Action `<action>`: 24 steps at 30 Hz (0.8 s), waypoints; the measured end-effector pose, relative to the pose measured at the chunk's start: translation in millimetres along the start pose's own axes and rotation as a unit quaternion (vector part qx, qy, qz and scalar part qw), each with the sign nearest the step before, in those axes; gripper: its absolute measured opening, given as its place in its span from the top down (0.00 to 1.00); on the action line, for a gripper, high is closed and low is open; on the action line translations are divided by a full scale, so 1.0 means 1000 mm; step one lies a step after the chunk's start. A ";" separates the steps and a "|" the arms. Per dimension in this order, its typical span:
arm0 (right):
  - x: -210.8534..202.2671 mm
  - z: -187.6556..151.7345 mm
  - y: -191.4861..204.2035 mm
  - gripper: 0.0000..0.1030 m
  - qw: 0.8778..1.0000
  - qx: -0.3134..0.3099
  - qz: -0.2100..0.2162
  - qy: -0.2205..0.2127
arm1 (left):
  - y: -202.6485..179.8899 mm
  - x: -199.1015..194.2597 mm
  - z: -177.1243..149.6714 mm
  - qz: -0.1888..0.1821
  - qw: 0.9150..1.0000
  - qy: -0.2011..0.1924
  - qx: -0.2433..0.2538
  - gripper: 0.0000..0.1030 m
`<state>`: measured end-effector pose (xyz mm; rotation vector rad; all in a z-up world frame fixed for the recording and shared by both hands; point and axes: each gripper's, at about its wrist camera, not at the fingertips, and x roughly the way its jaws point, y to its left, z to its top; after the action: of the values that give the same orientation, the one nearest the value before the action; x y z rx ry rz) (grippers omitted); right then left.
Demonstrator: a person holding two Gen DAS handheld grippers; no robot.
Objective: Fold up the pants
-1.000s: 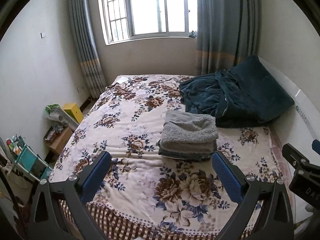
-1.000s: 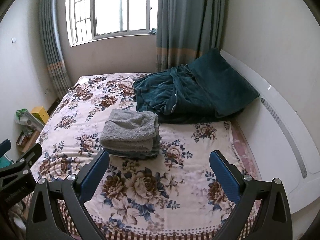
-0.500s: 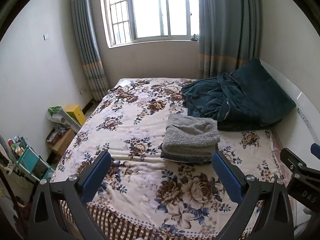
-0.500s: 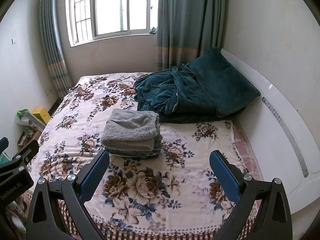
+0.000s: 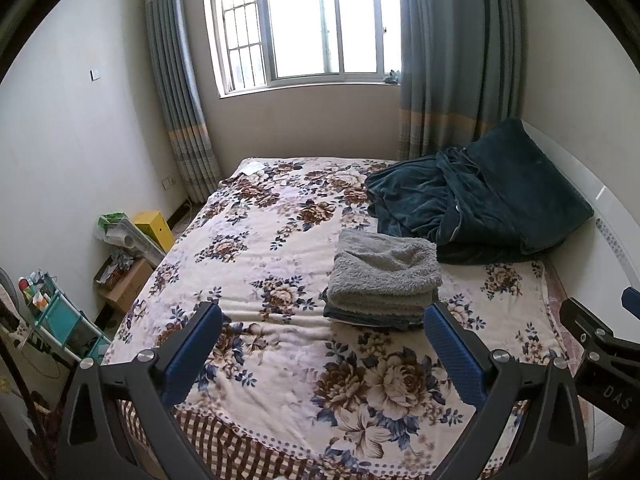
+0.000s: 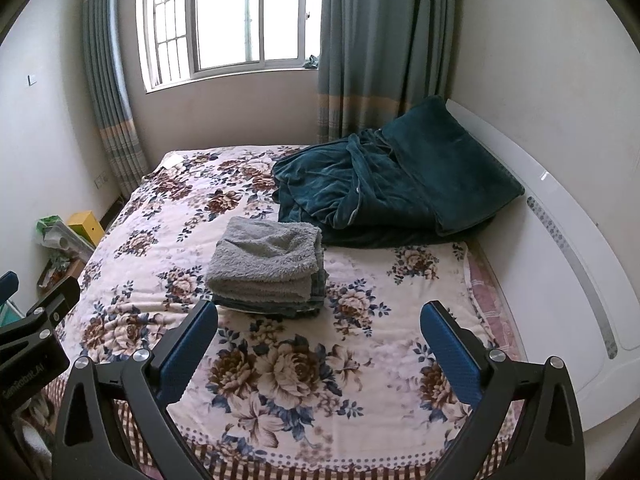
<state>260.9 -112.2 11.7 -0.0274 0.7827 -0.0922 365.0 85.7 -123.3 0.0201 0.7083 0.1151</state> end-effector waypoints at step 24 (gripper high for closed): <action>-0.003 0.002 0.001 0.00 1.000 -0.005 0.004 -0.006 | 0.004 -0.005 -0.005 0.000 1.000 0.002 -0.009 0.00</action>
<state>259.6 -110.9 15.1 -0.0334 0.7717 -0.0808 357.5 88.6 -123.6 0.0030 0.7116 0.1206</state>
